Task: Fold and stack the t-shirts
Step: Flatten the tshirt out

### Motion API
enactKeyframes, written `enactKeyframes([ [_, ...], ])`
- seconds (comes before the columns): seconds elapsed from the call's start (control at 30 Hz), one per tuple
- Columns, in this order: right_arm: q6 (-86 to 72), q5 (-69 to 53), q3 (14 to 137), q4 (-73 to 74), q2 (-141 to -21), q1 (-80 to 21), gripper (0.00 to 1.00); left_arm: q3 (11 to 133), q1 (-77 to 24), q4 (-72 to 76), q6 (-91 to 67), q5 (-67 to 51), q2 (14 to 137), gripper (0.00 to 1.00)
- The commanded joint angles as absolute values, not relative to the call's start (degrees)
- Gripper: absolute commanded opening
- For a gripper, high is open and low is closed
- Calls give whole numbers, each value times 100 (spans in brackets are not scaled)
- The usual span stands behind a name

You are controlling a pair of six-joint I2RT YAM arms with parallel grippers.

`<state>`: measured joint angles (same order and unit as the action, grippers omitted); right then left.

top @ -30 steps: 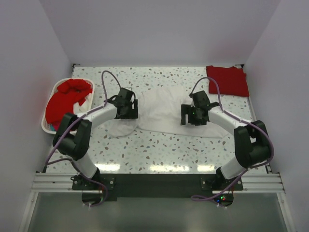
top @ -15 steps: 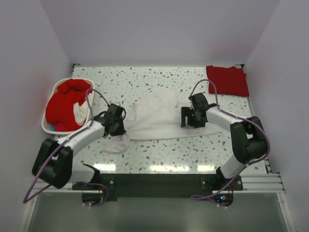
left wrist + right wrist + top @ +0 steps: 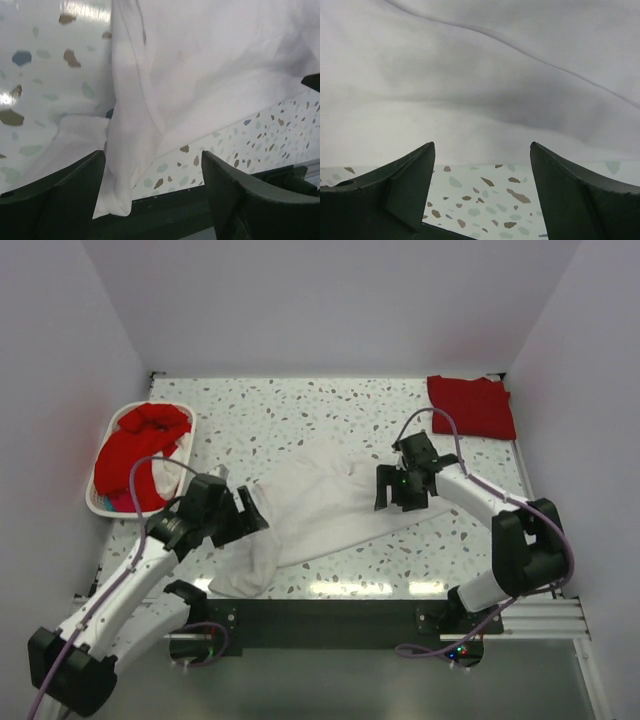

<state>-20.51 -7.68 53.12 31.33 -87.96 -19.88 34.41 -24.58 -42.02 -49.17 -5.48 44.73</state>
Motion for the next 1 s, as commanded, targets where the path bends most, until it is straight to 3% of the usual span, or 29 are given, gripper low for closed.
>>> enactKeyframes([
  [0.0, -1995, -791, 5440, 3568, -8105, -2013, 80, 4779, -2479, -3790, -3992, -20, 5464, 85],
  [0.23, -1890, -563, 5643, 3920, -7612, -2021, 80, 6739, -2470, -2365, -2120, 238, 8475, 84],
  [0.43, -1986, -764, 5441, 3973, -7339, -2013, 80, 8427, -2479, -2110, -1117, -202, 10526, 67],
  [0.53, -2013, -826, 5370, 4008, -7243, -2013, 80, 9104, -2479, -2460, -827, -132, 11282, 65],
  [0.97, -2030, -852, 5212, 3999, -7260, -2013, 80, 9975, -2496, -2146, -457, -764, 12436, 62],
])
